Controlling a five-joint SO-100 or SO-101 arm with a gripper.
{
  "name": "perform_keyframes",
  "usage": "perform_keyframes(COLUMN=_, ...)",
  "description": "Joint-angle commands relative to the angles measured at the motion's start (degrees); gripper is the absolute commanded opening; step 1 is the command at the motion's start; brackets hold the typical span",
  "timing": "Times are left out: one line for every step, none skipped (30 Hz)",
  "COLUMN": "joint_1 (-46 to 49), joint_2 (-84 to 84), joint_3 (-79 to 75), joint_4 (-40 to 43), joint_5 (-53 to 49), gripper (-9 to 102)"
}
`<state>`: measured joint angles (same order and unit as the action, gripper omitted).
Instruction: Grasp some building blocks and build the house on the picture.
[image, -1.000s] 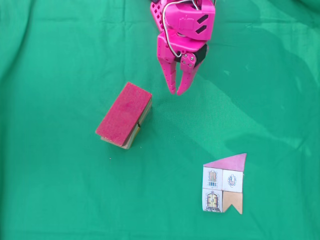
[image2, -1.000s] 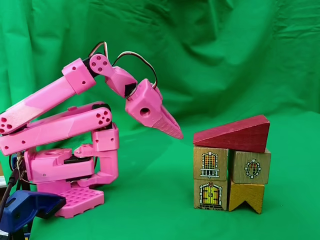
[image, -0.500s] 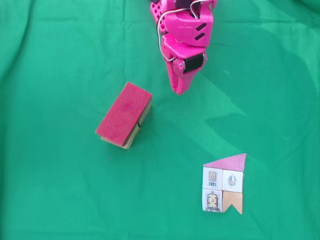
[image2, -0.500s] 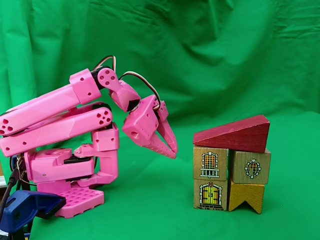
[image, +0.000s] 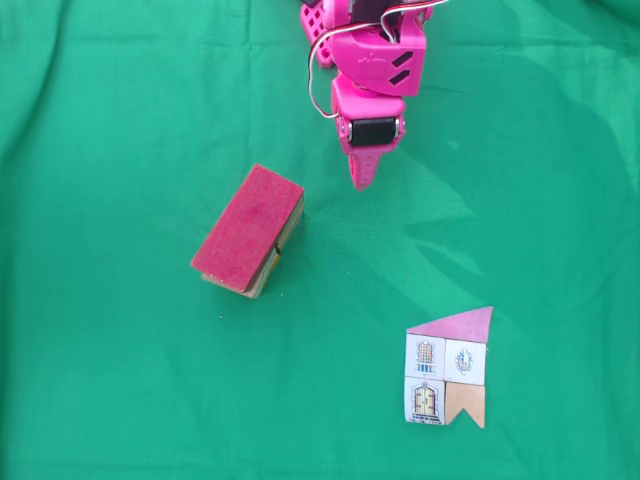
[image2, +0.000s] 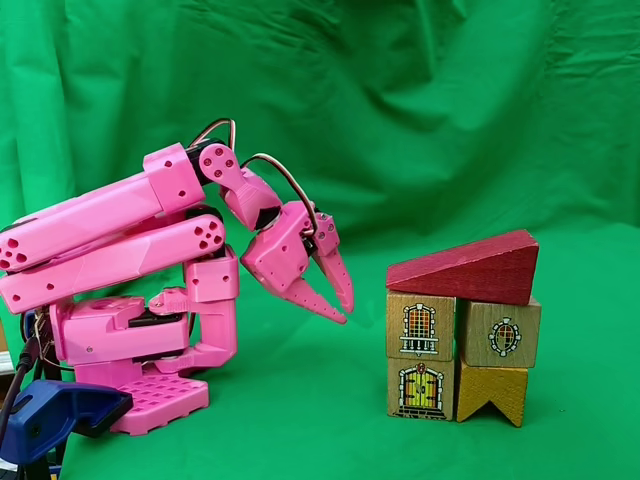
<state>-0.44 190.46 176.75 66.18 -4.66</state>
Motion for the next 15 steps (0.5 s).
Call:
perform_keyframes(joint_1=-1.23, joint_2=3.96, joint_3=1.14, joint_4=-0.62, joint_5=1.49, gripper=0)
perform_keyframes(joint_1=-1.23, joint_2=3.96, joint_3=1.58, joint_4=-0.62, joint_5=1.49, gripper=0)
perform_keyframes(joint_1=-1.23, joint_2=3.96, joint_3=1.85, joint_4=-0.62, joint_5=1.49, gripper=0)
perform_keyframes(joint_1=-1.23, joint_2=3.96, joint_3=2.02, joint_4=-0.62, joint_5=1.58, gripper=0)
perform_keyframes(joint_1=-1.23, joint_2=3.96, joint_3=2.02, joint_4=-0.62, joint_5=1.58, gripper=0)
perform_keyframes(joint_1=-1.23, joint_2=3.96, joint_3=2.02, joint_4=-0.62, joint_5=1.58, gripper=0)
perform_keyframes(joint_1=-1.23, joint_2=3.96, joint_3=2.02, joint_4=-0.62, joint_5=1.58, gripper=0)
perform_keyframes(joint_1=-1.23, joint_2=3.96, joint_3=2.11, joint_4=-0.62, joint_5=1.58, gripper=0)
perform_keyframes(joint_1=-1.23, joint_2=3.96, joint_3=2.11, joint_4=-0.62, joint_5=1.58, gripper=0)
perform_keyframes(joint_1=-1.23, joint_2=3.96, joint_3=2.20, joint_4=-0.62, joint_5=1.58, gripper=0)
perform_keyframes(joint_1=-1.23, joint_2=3.96, joint_3=2.29, joint_4=-0.62, joint_5=1.58, gripper=0)
perform_keyframes(joint_1=-1.23, joint_2=3.96, joint_3=2.64, joint_4=-0.62, joint_5=1.58, gripper=0)
perform_keyframes(joint_1=-1.23, joint_2=3.96, joint_3=2.90, joint_4=-0.62, joint_5=1.58, gripper=0)
perform_keyframes(joint_1=-1.23, joint_2=3.96, joint_3=2.90, joint_4=-0.62, joint_5=1.58, gripper=0)
perform_keyframes(joint_1=-1.23, joint_2=3.96, joint_3=2.90, joint_4=-0.62, joint_5=1.58, gripper=0)
